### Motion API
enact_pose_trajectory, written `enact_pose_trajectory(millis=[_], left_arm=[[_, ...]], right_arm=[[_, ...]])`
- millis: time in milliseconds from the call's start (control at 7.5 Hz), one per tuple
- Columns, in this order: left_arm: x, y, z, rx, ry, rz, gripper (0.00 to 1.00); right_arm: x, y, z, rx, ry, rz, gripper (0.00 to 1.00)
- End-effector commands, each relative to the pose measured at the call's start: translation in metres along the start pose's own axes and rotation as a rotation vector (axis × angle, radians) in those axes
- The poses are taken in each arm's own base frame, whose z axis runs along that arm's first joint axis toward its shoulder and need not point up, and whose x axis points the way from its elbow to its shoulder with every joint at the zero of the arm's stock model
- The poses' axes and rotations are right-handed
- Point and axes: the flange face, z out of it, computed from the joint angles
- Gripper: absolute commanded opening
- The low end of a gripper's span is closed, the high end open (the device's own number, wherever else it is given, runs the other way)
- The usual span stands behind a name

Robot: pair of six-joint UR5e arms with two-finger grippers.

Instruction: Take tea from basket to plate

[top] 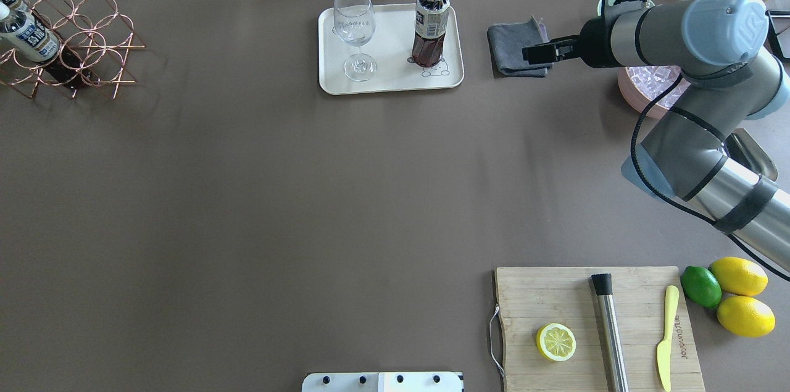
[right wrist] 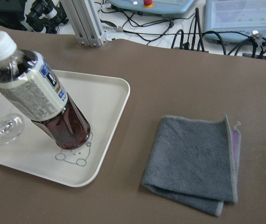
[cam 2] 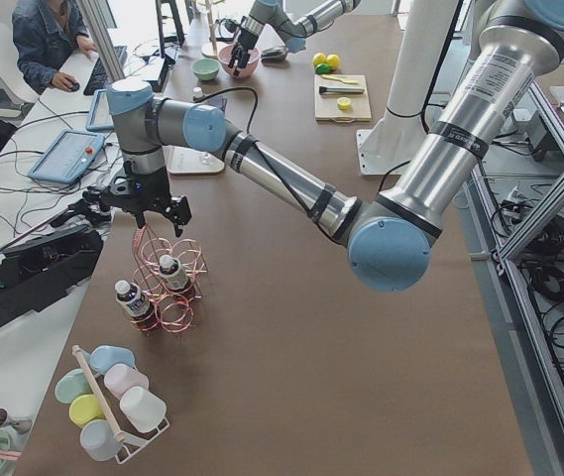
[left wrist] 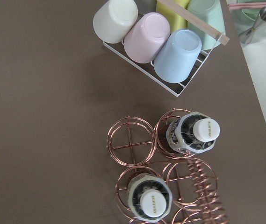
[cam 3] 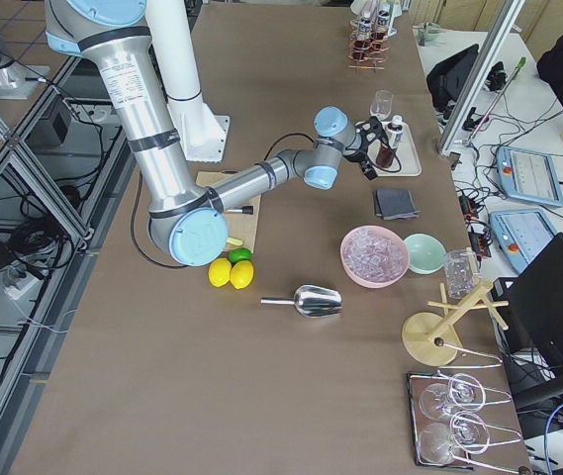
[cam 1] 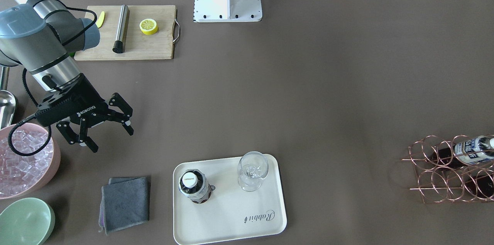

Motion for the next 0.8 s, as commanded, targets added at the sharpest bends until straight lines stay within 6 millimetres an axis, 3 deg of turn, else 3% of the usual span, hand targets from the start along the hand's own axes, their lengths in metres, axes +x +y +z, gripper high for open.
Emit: enact_pose_trajectory(millis=[0,133,267,400,533,667], left_arm=[[-0.116,-0.028,-0.036,0.023,0.050,0.339,0.99],[-0.142,-0.044,-0.043,0.034,0.051,0.424,0.98],[-0.158,-0.054,-0.041,0.029,0.036,0.407,0.98],[-0.187,-0.068,-0.038,0.022,0.027,0.413,0.99],[-0.224,-0.086,-0.004,-0.043,-0.009,0.556,0.98],[-0.267,-0.120,0.027,-0.102,-0.024,0.766,0.98]], right_arm=[[0.072,0.033,-0.008,-0.223,0.052,0.110,1.00],[0.095,0.033,-0.013,-0.318,0.096,0.141,1.00],[0.118,0.028,-0.020,-0.425,0.127,0.169,0.99],[0.140,0.027,-0.028,-0.481,0.155,0.178,0.99],[0.165,0.036,-0.034,-0.533,0.200,0.191,0.99],[0.195,0.040,-0.044,-0.594,0.233,0.190,0.99]])
